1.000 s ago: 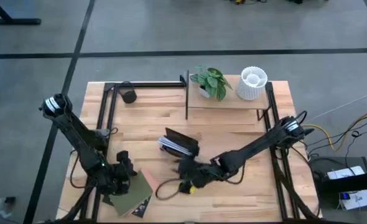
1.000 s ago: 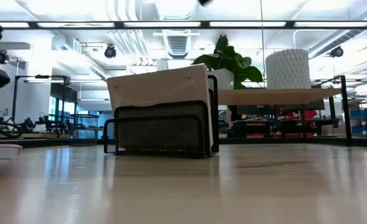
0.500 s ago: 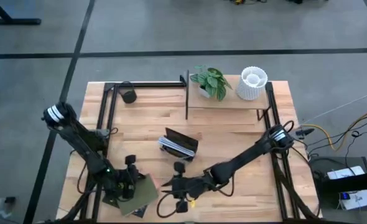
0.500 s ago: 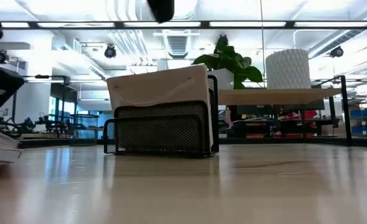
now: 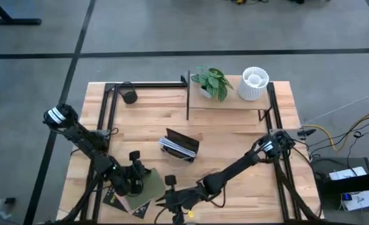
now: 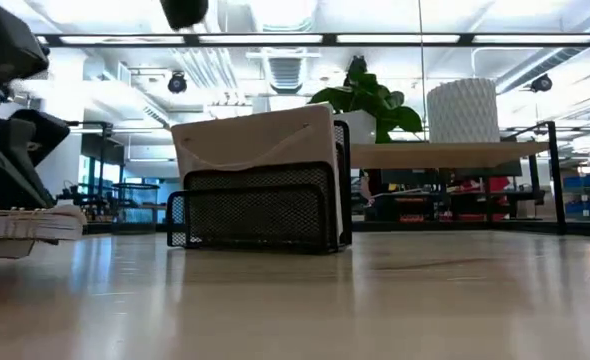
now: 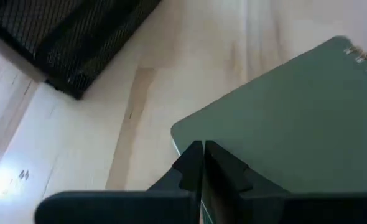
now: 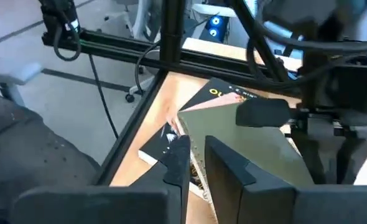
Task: Stock shelves
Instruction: Put the green notebook into the black mesh bookshelf
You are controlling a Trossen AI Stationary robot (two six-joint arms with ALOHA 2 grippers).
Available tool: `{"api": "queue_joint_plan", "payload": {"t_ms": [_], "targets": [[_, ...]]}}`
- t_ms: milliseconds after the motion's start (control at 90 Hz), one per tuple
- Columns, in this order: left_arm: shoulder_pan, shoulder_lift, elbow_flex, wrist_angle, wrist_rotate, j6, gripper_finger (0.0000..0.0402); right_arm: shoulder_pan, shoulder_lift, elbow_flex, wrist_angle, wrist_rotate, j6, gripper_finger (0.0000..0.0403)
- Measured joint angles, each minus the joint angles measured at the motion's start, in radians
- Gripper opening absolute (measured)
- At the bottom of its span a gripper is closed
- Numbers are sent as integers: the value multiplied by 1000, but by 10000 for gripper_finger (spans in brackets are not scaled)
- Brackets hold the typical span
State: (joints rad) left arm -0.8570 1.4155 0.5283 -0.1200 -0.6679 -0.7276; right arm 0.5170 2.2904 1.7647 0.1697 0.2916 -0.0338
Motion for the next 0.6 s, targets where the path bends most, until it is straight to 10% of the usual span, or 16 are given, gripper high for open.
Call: {"api": "queue_joint_plan", "payload": {"t_ms": [600], "targets": [[-3,-174,-17,-49,155,-27,3,18,131,199,-315,49,9,8]]}}
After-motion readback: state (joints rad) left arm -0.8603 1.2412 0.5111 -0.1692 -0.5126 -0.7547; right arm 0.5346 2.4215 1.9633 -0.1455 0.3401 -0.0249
